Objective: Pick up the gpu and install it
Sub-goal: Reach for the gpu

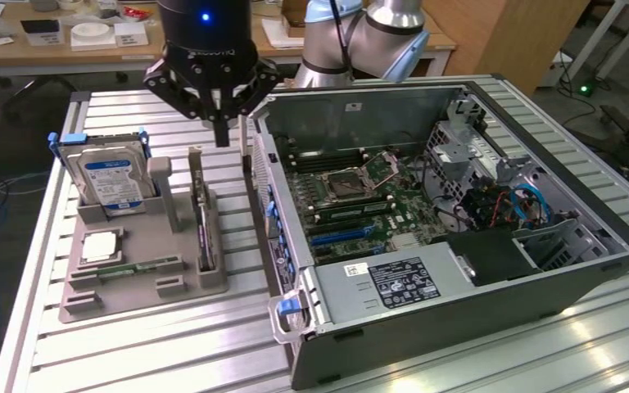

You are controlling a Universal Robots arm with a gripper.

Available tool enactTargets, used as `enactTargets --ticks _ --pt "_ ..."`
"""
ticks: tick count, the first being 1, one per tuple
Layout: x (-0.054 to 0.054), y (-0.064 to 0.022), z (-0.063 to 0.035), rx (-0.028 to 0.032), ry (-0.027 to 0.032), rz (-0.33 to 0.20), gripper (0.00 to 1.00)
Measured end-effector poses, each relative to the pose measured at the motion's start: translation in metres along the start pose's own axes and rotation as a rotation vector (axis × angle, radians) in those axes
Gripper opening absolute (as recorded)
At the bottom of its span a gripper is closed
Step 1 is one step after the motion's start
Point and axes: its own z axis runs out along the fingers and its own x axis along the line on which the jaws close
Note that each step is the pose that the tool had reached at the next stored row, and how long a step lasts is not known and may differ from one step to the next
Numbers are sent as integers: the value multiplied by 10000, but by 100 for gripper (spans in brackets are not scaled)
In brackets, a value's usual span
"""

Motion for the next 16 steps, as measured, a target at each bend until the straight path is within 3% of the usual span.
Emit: enactTargets --ticks 16 --pt "67 -17 -2 0 0 0 11"
